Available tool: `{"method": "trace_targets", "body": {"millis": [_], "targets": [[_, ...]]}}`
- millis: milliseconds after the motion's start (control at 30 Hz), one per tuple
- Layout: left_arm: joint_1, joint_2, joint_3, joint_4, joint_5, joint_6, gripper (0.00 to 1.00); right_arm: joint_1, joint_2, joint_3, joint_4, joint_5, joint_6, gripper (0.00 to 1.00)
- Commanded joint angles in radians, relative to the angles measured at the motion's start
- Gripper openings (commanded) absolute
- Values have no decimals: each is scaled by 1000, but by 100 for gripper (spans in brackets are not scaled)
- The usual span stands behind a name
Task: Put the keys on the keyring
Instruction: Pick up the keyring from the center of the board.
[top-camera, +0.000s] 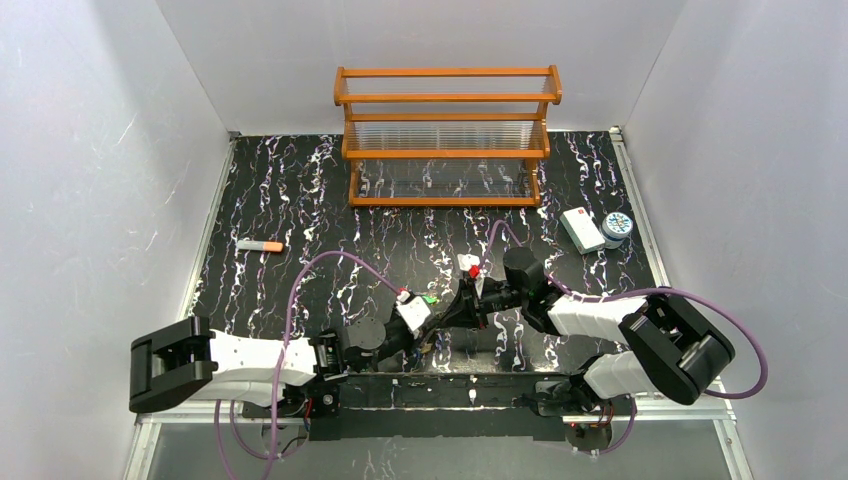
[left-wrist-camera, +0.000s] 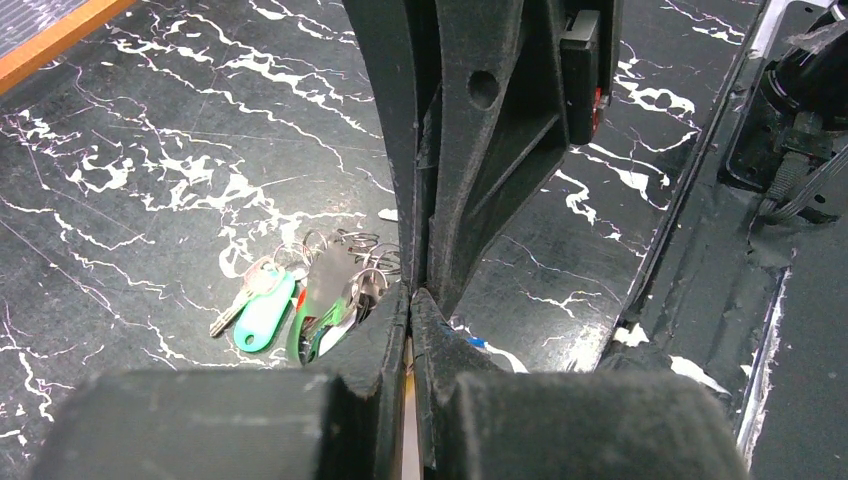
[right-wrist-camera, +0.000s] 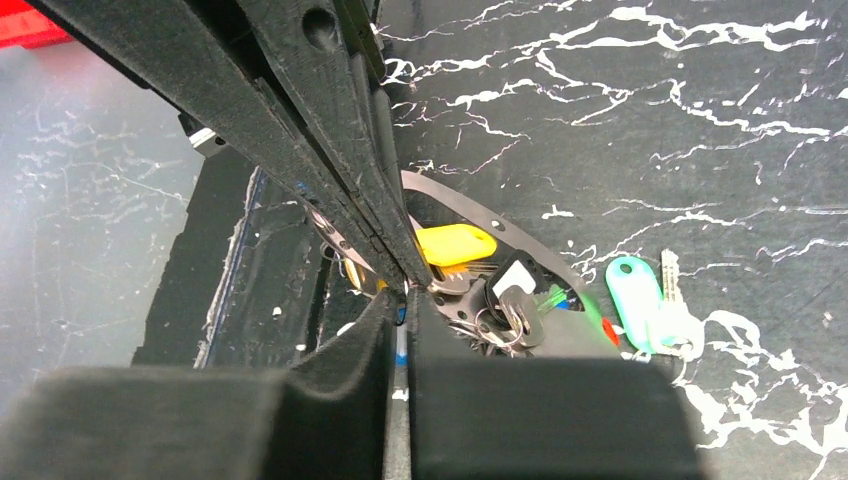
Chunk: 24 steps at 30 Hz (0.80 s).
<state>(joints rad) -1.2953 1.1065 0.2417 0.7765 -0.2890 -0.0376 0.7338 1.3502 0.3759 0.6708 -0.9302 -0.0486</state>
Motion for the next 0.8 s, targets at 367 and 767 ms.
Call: {"method": "trace_targets", "body": {"millis": [367, 767], "targets": [[-4, -118, -21, 45, -70, 8, 41, 5, -28, 37, -119, -14, -125, 1], [-4, -282, 29, -210, -16, 144, 49, 4, -109, 44, -216, -20, -232, 1]]}}
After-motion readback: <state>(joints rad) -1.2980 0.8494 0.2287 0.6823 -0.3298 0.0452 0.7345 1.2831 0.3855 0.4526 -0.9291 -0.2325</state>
